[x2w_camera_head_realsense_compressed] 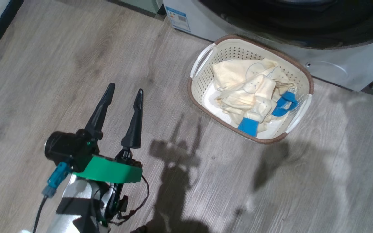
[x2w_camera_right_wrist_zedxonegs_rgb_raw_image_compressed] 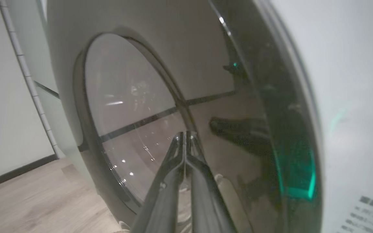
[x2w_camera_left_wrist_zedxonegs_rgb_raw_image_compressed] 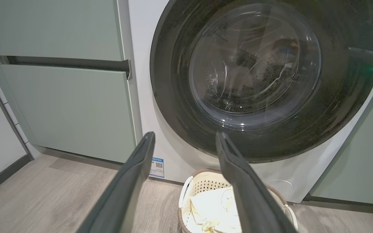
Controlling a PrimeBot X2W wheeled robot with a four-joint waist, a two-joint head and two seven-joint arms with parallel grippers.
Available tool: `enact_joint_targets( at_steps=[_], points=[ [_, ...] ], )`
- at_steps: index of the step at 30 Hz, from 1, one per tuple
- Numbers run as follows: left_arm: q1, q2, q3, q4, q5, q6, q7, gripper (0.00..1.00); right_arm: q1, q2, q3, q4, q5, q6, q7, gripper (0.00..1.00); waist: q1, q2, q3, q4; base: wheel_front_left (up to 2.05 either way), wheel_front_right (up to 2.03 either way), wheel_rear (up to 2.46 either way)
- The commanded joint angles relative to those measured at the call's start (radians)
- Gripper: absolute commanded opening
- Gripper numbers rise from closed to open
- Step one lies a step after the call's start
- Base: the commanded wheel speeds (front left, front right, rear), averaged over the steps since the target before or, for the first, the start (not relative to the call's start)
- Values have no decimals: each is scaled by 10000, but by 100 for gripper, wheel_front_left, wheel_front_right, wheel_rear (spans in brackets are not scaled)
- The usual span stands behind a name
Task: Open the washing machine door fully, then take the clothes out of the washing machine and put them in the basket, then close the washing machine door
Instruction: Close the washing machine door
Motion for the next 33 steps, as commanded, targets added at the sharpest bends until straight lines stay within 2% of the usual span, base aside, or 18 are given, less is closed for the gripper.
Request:
enact_joint_targets(
  at_steps=[1,14,15,16,17,18,19,20,25,33],
  points=[
    [-201,95,478,-278,92,0,-53,100,288,191,88,-519,110,35,-95,0,0,0,-95,-87,0,0,0],
    [199,88,792,-312,357,-152,-53,100,4336,777,-442,-3970,87,35,-95,0,0,0,-818,-1049,0,0,0],
    [211,89,797,-315,383,-174,-53,100,4628,847,-552,-4241,53,35,-95,8,0,0,-874,-1131,0,0,0],
    [224,90,800,-316,414,-196,-53,100,4919,930,-669,-4496,8,35,-95,36,0,0,-939,-1209,0,0,0],
    [243,90,807,-311,413,-216,-53,100,5202,1028,-777,-4739,-25,35,-95,75,0,0,-1002,-1285,0,0,0],
    [243,90,807,-311,413,-216,-53,100,5202,1028,-777,-4739,-25,35,-95,75,0,0,-1002,-1285,0,0,0],
    [267,92,828,-303,429,-220,-53,100,5464,1139,-899,-4982,-67,35,-95,95,0,0,-1067,-1369,0,0,0],
    [297,97,848,-297,447,-232,-53,100,5720,1256,-977,-5197,-114,35,-95,100,0,0,-1140,-1465,0,0,0],
    [543,185,889,-208,532,-323,-53,100,6853,1685,-1145,-5883,-293,35,-95,100,0,0,-1532,-1918,0,0,0],
    [1035,337,931,-41,575,-329,-33,100,8519,2014,-1142,-6264,-425,35,-95,100,0,0,-2237,-2626,0,0,0]
  ],
)
